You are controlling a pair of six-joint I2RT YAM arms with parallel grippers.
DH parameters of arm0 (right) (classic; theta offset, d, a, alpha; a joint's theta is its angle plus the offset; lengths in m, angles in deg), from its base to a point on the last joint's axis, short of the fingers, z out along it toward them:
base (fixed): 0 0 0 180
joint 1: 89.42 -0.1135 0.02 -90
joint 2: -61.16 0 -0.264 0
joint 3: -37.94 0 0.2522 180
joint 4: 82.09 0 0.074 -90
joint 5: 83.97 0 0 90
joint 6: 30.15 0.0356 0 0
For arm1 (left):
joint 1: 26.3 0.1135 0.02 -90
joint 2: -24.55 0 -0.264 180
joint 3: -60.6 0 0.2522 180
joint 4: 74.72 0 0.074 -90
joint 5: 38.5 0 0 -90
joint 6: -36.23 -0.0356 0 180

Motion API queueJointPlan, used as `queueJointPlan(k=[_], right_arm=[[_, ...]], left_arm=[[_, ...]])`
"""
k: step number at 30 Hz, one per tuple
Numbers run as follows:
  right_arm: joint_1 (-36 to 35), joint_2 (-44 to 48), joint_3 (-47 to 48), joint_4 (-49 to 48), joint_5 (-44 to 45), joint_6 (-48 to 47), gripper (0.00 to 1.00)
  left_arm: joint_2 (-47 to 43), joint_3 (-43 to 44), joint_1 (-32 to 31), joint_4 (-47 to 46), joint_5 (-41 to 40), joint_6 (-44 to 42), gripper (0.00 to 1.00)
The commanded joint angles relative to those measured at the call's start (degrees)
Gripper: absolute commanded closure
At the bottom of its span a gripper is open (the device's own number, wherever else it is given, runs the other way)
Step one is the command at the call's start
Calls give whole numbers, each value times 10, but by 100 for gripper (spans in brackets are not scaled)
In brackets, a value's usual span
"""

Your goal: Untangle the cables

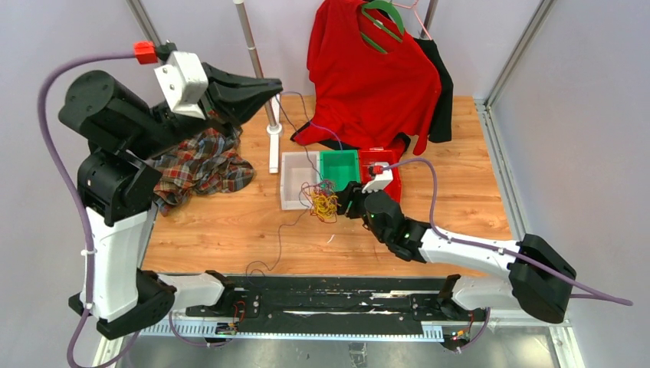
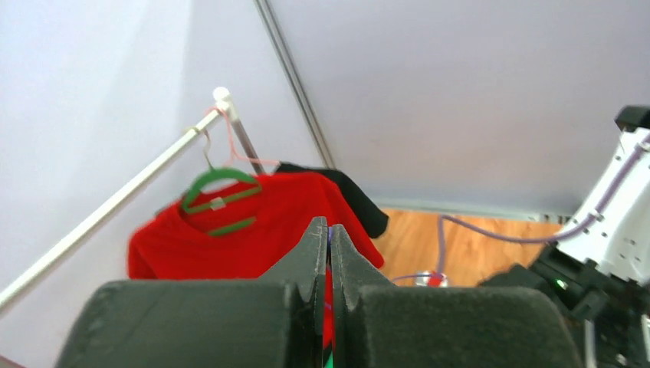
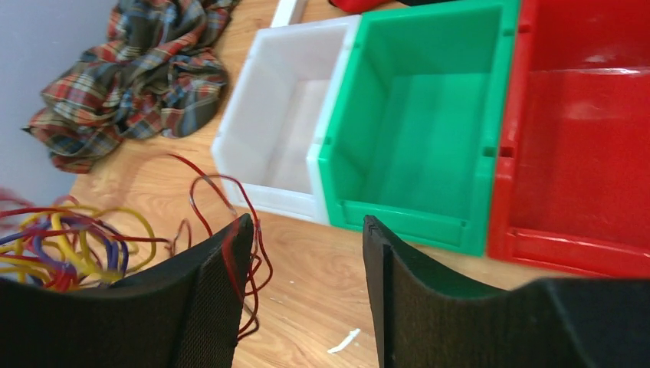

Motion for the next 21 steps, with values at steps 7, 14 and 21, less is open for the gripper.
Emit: queueJointPlan(k=[7, 14, 21], right_arm=[[8, 56, -32, 55, 53, -25, 46], [7, 97, -38, 57, -15, -62, 41], [7, 162, 45, 49, -125, -155, 32]], left_arm=[[63, 131, -2, -46, -54, -47, 100], [44, 112, -2, -40, -58, -62, 100], [-26, -46, -1, -14, -6, -30, 100]])
